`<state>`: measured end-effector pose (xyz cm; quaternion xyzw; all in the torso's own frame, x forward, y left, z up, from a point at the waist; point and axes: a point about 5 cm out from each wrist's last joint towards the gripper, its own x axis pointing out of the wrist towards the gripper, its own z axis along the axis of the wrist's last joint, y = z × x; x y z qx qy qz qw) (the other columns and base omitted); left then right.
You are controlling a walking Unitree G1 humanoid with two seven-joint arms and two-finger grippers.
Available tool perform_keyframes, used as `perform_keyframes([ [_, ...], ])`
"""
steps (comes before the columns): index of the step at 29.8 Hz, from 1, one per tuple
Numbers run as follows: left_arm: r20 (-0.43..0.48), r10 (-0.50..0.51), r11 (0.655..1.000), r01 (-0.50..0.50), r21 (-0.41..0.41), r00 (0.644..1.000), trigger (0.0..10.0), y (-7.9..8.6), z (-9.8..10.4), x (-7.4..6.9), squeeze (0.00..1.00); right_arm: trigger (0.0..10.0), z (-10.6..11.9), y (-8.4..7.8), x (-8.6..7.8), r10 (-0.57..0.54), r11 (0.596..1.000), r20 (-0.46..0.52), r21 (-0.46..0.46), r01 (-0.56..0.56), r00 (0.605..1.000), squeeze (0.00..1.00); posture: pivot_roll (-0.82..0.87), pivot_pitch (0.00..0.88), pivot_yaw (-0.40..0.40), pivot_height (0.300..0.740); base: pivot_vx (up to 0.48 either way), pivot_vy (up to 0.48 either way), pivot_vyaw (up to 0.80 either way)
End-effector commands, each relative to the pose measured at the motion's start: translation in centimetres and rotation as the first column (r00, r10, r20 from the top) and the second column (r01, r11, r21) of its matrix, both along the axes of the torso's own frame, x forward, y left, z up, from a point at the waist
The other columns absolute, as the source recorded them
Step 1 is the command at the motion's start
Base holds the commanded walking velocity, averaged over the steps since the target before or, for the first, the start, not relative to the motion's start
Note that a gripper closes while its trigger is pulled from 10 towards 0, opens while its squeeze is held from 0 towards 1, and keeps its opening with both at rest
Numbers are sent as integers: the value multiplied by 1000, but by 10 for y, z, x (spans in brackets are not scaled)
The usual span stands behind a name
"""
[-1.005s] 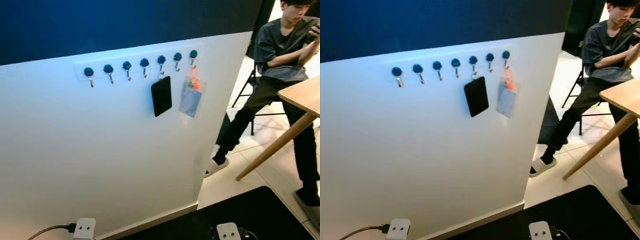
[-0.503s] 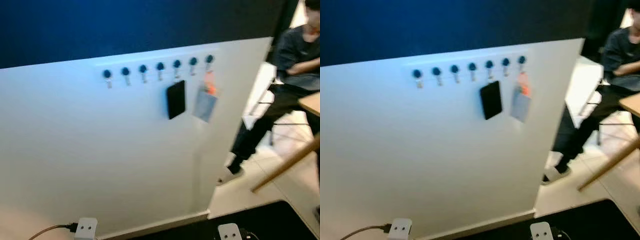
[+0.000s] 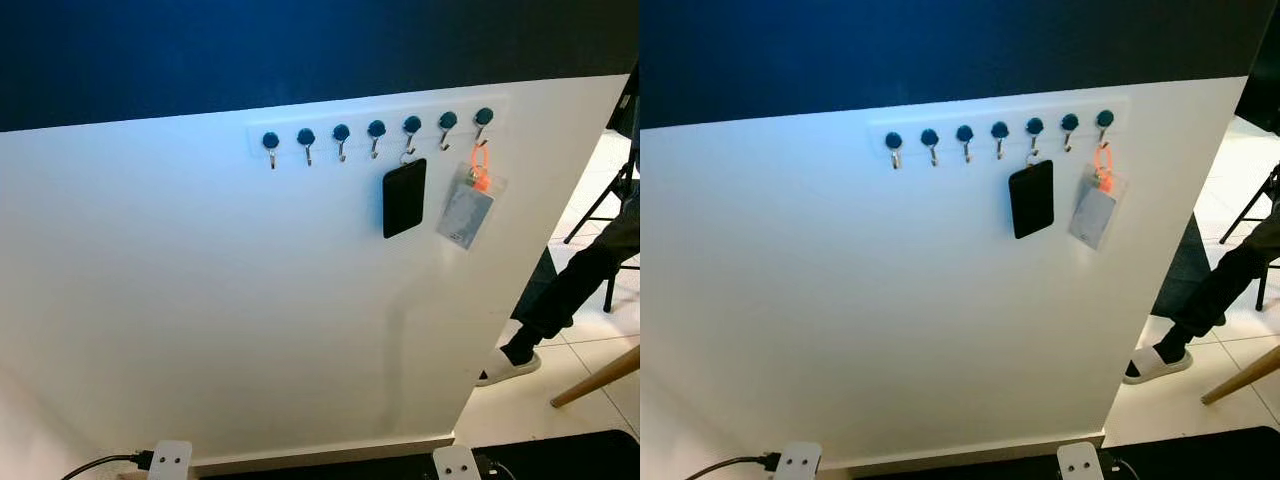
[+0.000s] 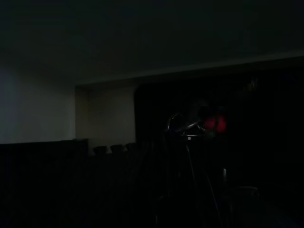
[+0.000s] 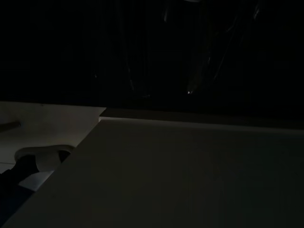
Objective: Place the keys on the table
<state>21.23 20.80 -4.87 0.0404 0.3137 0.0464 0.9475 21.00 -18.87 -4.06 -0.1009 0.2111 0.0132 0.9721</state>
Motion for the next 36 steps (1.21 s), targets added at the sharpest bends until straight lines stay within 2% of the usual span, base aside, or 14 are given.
perform_keyframes([
  [1,-27,5,1000,-5,3,1000,10000,2,-5,-7,0,10000,-4,2,-6,3,1000,-21,7,-3,1000,0,17,153,96,740,0,0,0],
  [30,-15,-1,1000,1,-7,1000,10000,1,-3,-4,0,10000,-4,3,-3,8,1000,-22,6,-8,1000,0,18,140,95,740,0,0,0],
  [36,-16,-2,1000,2,-8,1000,10000,1,-4,-5,0,10000,-4,3,-3,10,1000,-22,7,-10,1000,0,19,140,95,740,-316,0,0],
])
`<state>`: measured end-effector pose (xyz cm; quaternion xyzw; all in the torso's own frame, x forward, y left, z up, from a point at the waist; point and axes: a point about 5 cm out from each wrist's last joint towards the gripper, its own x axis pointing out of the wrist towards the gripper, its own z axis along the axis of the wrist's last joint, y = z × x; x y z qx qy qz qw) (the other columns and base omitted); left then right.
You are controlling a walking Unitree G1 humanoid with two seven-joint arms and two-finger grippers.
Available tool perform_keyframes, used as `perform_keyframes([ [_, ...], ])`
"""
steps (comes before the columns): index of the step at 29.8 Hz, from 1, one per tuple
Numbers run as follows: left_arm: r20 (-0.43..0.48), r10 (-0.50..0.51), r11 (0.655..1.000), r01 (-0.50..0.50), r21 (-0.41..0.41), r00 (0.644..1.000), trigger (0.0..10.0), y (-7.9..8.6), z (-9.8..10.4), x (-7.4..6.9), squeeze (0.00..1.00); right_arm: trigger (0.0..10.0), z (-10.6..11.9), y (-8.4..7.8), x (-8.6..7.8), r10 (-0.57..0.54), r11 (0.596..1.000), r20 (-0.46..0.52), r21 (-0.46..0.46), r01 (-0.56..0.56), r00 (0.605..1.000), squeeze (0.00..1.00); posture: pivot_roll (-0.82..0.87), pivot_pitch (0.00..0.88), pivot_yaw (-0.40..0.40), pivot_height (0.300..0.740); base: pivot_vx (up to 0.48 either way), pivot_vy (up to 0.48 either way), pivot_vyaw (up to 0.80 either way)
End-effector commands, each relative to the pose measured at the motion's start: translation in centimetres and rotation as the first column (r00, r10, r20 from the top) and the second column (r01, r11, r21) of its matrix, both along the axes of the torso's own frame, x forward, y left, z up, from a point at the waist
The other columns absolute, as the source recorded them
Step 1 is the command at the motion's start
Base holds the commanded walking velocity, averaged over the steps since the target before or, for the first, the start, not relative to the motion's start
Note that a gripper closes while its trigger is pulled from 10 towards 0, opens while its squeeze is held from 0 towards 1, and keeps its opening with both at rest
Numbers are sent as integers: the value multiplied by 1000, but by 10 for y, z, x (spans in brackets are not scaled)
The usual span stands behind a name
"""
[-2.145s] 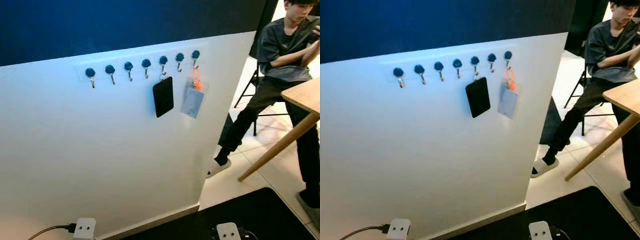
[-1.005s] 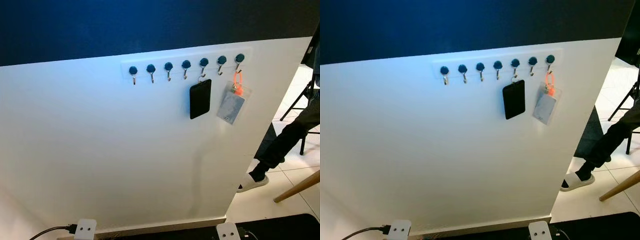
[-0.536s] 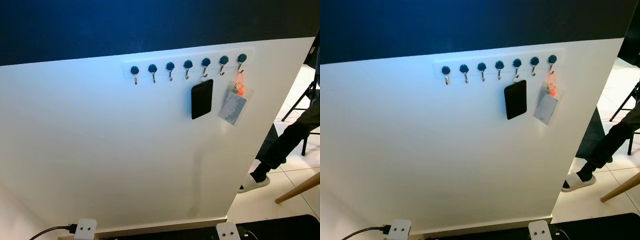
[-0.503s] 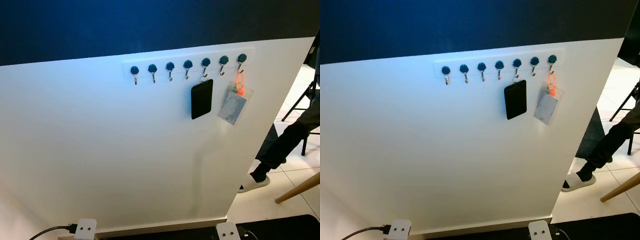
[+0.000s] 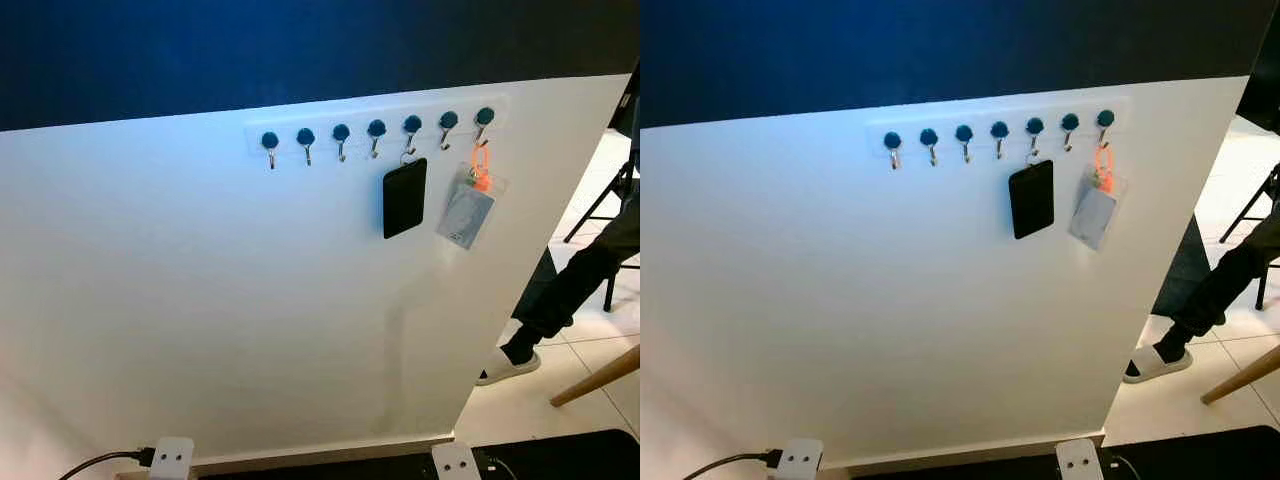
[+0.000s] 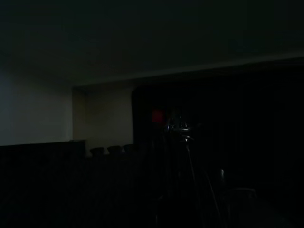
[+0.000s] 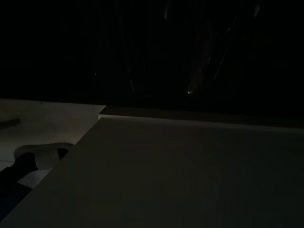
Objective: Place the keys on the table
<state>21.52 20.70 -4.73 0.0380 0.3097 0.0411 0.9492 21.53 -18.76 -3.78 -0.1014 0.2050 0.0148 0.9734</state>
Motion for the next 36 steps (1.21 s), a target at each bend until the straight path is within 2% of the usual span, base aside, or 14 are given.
perform_keyframes([
  [1,-25,7,1000,-7,0,1000,10000,2,-5,-8,0,10000,-7,2,-8,6,1000,-34,7,-5,999,0,19,140,95,740,-330,0,0],
  [36,-26,11,1000,-11,2,1000,10000,3,-6,-10,0,10000,-8,4,-9,5,1000,-38,12,-5,999,0,24,152,98,740,-320,0,0],
])
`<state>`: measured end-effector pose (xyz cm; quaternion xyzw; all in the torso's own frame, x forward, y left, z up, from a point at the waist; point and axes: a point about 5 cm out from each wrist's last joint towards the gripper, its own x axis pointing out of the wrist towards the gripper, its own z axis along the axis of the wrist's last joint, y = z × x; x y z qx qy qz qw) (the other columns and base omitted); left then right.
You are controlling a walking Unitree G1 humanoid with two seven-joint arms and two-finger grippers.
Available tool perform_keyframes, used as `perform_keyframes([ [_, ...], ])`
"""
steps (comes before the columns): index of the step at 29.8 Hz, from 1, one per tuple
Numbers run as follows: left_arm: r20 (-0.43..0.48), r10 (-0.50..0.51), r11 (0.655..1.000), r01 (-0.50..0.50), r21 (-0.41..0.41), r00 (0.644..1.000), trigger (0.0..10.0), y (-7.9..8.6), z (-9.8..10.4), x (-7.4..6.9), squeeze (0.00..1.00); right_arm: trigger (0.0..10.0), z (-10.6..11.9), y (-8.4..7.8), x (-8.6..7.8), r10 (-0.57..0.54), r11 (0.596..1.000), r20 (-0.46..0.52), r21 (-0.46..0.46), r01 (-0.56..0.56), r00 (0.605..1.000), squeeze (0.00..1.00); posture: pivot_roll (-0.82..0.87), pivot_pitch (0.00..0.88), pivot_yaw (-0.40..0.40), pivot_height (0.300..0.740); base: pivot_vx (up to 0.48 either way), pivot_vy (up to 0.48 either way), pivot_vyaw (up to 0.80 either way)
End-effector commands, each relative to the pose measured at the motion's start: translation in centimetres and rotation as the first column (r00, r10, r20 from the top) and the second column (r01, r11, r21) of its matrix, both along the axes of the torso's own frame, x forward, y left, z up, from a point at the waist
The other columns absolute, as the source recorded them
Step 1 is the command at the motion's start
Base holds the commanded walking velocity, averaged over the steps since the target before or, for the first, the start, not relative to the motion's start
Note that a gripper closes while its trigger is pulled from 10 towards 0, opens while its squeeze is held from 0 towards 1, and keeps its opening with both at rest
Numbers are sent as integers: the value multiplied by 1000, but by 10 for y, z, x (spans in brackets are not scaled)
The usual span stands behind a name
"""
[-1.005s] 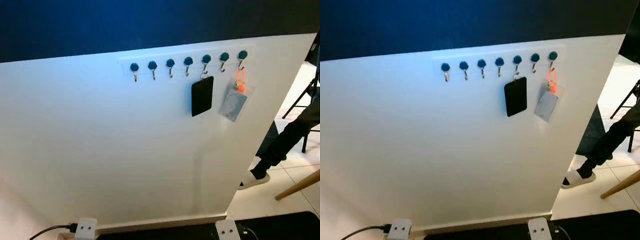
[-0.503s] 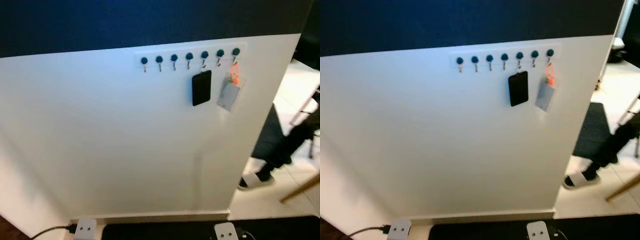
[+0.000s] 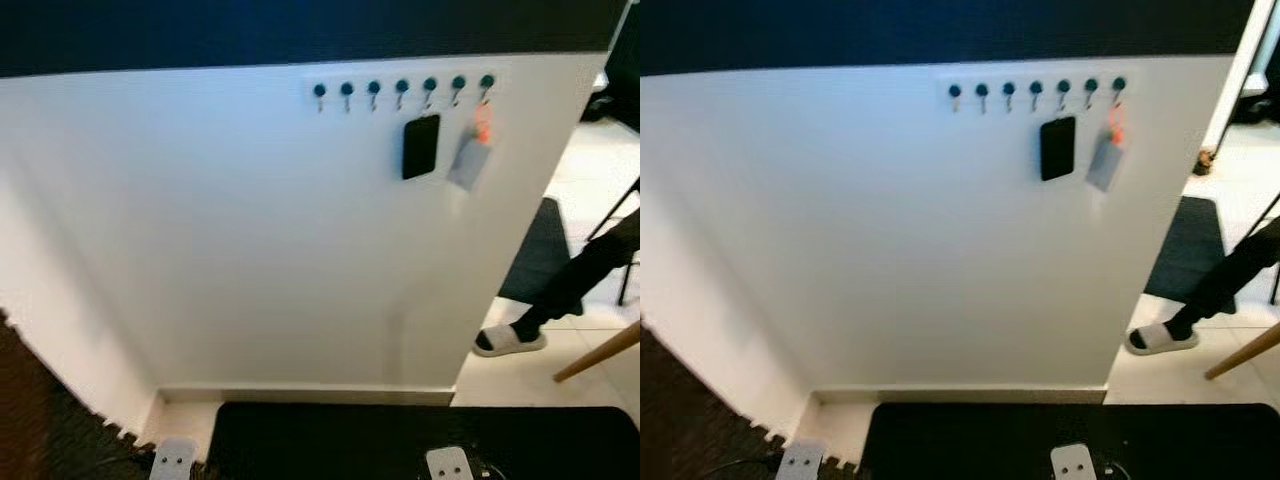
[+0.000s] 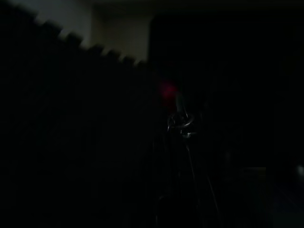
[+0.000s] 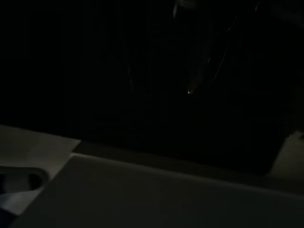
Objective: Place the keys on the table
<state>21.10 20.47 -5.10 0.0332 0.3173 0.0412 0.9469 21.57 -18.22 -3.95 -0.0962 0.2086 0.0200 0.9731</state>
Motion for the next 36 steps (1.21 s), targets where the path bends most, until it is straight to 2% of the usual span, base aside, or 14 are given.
perform_keyframes([
  [1,-10,7,1000,-6,11,1000,10000,6,-2,-6,0,10000,-6,-1,-10,-2,1000,-30,0,2,1000,0,24,152,98,740,-300,0,0],
  [10,-11,8,1000,-7,13,1000,10000,6,-2,-6,0,10000,-7,0,-10,-1,1000,-32,1,1,999,0,25,153,98,740,-300,0,0],
  [36,-10,-1,1000,1,19,1000,10000,4,-2,-5,0,10000,-6,-1,-8,-3,1000,-27,5,3,1000,0,23,148,97,740,0,0,0],
])
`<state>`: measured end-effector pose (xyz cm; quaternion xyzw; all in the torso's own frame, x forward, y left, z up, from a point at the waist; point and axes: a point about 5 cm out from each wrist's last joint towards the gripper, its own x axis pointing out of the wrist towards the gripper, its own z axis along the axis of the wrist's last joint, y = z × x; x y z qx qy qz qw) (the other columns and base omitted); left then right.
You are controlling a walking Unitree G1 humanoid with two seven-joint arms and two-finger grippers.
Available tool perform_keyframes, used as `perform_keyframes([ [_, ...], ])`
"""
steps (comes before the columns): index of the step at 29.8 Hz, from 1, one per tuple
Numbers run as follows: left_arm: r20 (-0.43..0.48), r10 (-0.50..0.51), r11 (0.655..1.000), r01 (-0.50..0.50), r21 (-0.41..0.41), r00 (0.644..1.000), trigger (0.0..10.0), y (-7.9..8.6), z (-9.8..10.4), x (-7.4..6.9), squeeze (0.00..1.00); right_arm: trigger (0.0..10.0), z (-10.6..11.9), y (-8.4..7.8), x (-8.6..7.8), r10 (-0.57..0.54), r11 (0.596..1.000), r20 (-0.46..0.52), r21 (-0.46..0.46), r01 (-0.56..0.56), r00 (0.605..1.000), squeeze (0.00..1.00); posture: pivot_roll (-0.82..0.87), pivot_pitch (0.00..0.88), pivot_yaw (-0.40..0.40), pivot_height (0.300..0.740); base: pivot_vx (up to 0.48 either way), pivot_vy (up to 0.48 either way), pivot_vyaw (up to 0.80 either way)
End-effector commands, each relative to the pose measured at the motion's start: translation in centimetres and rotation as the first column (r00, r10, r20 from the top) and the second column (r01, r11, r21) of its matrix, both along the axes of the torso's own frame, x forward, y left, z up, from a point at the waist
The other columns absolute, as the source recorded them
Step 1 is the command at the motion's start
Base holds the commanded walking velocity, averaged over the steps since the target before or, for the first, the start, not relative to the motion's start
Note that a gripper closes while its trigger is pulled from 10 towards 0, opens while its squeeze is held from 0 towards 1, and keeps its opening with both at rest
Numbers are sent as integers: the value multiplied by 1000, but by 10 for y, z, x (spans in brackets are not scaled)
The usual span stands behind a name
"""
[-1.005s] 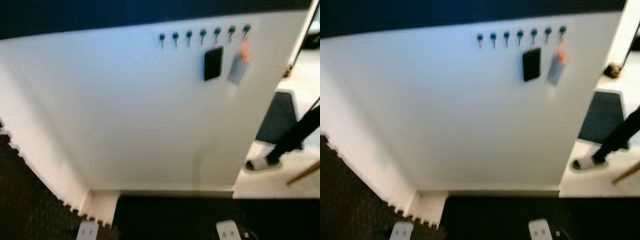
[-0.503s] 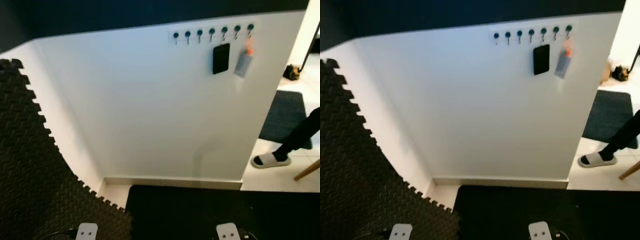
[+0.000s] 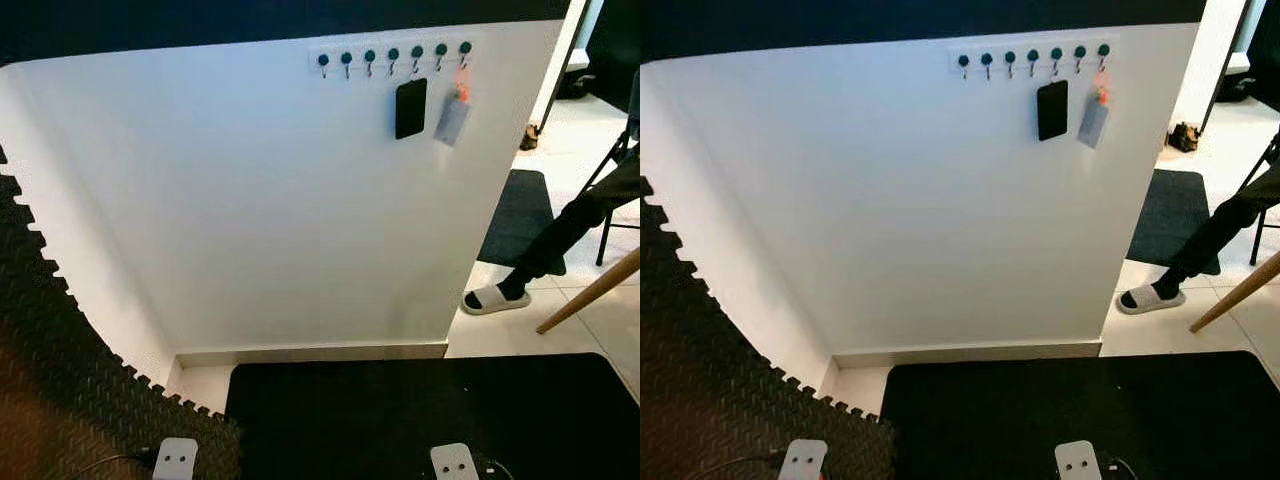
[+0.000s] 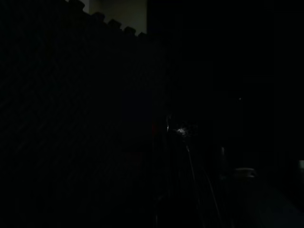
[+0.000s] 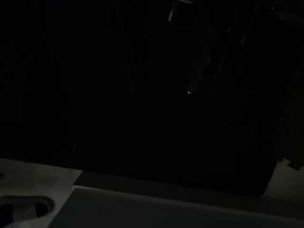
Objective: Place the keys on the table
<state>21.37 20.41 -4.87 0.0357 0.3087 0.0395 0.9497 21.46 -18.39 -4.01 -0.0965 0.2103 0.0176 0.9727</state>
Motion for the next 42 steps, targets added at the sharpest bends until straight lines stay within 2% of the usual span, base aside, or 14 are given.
perform_keyframes([
  [1,-27,5,1000,-4,15,1000,10000,4,-4,-8,0,10000,-5,1,-7,2,1000,-24,7,-2,1000,0,23,148,97,740,0,0,0],
  [4,-27,4,1000,-4,14,1000,10000,4,-5,-8,0,10000,-5,1,-6,-1,1000,-25,14,2,1000,0,23,146,96,740,0,0,-152],
  [42,-32,4,1000,-3,14,999,10000,4,-5,-8,0,10000,-6,2,-8,-3,1000,-29,27,4,1000,0,24,158,100,740,0,0,-788],
])
